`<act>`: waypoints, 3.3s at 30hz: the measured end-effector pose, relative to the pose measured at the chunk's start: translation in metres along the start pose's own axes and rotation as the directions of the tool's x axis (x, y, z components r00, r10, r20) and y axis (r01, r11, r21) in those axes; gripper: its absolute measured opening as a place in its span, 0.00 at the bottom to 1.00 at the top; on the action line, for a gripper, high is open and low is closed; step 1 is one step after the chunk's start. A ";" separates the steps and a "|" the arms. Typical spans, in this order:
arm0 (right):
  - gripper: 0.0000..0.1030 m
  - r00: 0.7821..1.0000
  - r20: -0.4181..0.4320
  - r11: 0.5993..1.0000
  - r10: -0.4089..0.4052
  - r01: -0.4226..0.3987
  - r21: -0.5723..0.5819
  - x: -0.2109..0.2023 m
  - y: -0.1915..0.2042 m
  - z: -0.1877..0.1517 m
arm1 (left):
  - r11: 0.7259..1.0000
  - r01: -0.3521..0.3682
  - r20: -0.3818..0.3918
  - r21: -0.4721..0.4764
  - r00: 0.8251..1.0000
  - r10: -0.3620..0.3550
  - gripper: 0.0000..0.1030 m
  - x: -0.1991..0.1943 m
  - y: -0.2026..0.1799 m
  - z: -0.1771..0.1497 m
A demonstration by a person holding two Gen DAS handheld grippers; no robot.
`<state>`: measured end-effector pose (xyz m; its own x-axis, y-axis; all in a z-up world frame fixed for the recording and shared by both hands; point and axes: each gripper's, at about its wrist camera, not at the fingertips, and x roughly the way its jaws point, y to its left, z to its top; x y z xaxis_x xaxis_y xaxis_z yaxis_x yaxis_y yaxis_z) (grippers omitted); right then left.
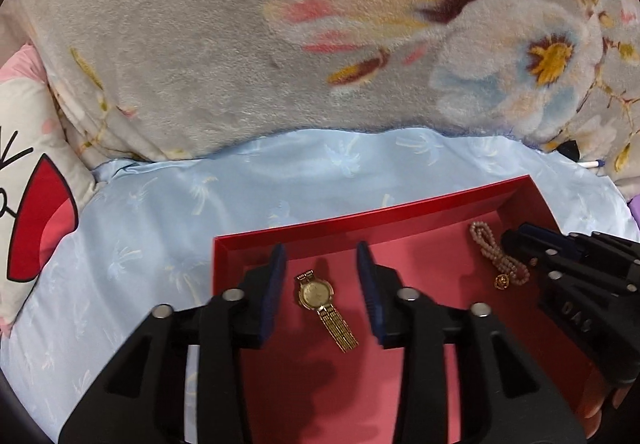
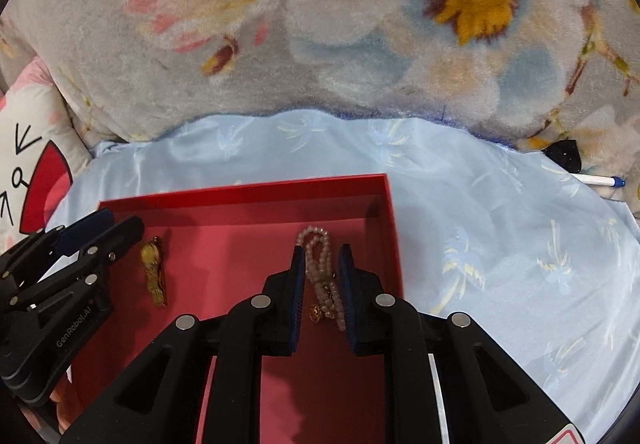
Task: Organize jewelry
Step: 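Lower the watch into the red tray with the left tool while the right tool releases the pearls there, then move the left tool to the gold bangle while the right tool approaches the black bead bracelet, then grasp the gold bangle with the left tool while the right tool grasps the bead bracelet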
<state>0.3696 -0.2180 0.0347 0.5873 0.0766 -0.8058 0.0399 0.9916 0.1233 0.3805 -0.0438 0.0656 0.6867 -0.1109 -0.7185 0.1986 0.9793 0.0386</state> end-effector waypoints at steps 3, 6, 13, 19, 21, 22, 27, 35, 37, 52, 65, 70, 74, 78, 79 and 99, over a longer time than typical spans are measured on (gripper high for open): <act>0.16 0.999 0.025 1.000 0.024 -0.024 0.013 -0.020 -0.006 -0.004 | 1.000 0.013 0.023 -0.004 1.000 -0.013 0.36 -0.020 0.007 -0.003; 0.17 0.998 0.058 1.000 0.031 -0.030 -0.009 -0.051 -0.008 -0.018 | 0.999 0.036 0.056 0.003 0.998 -0.036 0.47 -0.054 0.016 -0.018; 0.35 0.990 0.136 0.998 0.046 -0.039 -0.053 -0.126 -0.011 -0.087 | 1.000 0.005 0.074 0.030 0.997 -0.007 0.57 -0.114 0.026 -0.083; 0.35 0.988 0.139 0.997 0.071 -0.065 -0.049 -0.157 -0.013 -0.146 | 0.999 0.021 0.041 0.025 0.999 -0.022 0.57 -0.131 0.026 -0.136; 0.36 0.988 0.135 0.997 0.071 -0.065 -0.048 -0.164 -0.013 -0.164 | 0.999 0.022 0.034 0.046 0.999 -0.024 0.57 -0.133 0.024 -0.150; 0.36 0.989 0.132 0.997 0.073 -0.067 -0.048 -0.166 -0.012 -0.170 | 0.998 0.024 0.024 0.055 0.999 -0.026 0.57 -0.133 0.023 -0.156; 0.36 0.992 0.088 0.995 0.088 -0.084 -0.047 -0.164 -0.009 -0.195 | 0.997 0.033 -0.012 0.073 0.999 -0.032 0.57 -0.127 0.021 -0.175; 0.36 0.995 0.047 0.993 0.093 -0.090 -0.077 -0.149 0.009 -0.209 | 0.998 -0.034 -0.039 0.061 0.999 0.036 0.58 -0.102 0.029 -0.176; 0.36 0.996 0.026 0.992 0.090 -0.088 -0.089 -0.141 0.012 -0.213 | 0.998 -0.042 -0.040 0.040 0.998 0.044 0.58 -0.100 0.035 -0.173; 0.36 0.996 -0.003 0.995 0.087 -0.087 -0.055 -0.137 0.004 -0.232 | 0.997 0.050 -0.051 0.050 0.998 -0.047 0.66 -0.126 0.027 -0.203; 0.37 0.993 -0.014 0.990 0.115 -0.116 -0.077 -0.144 0.017 -0.239 | 0.990 0.109 -0.063 0.085 0.993 -0.104 0.67 -0.132 -0.002 -0.218; 0.37 0.993 -0.022 0.990 0.117 -0.119 -0.072 -0.142 0.016 -0.239 | 0.988 0.143 -0.114 0.064 0.984 -0.135 0.67 -0.121 -0.006 -0.219; 0.37 0.993 -0.024 0.991 0.114 -0.115 -0.073 -0.139 0.016 -0.239 | 0.987 0.151 -0.123 0.057 0.982 -0.144 0.67 -0.119 -0.008 -0.221; 0.37 0.993 -0.030 0.992 0.110 -0.112 -0.063 -0.135 0.013 -0.238 | 0.986 0.153 -0.121 0.065 0.982 -0.145 0.67 -0.118 -0.014 -0.222; 0.37 0.993 -0.032 0.992 0.110 -0.112 -0.062 -0.134 0.012 -0.238 | 0.986 0.148 -0.117 0.071 0.983 -0.139 0.67 -0.118 -0.015 -0.222; 0.53 0.998 0.011 0.997 0.059 -0.059 -0.055 -0.125 -0.002 -0.225 | 0.990 0.139 -0.072 0.026 0.988 -0.137 0.52 -0.123 0.006 -0.221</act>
<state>0.1145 -0.2063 0.0048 0.5976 0.1342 -0.7905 -0.0390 0.9896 0.1385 0.1423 0.0129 0.0006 0.6010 -0.2317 -0.7649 0.3105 0.9496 -0.0436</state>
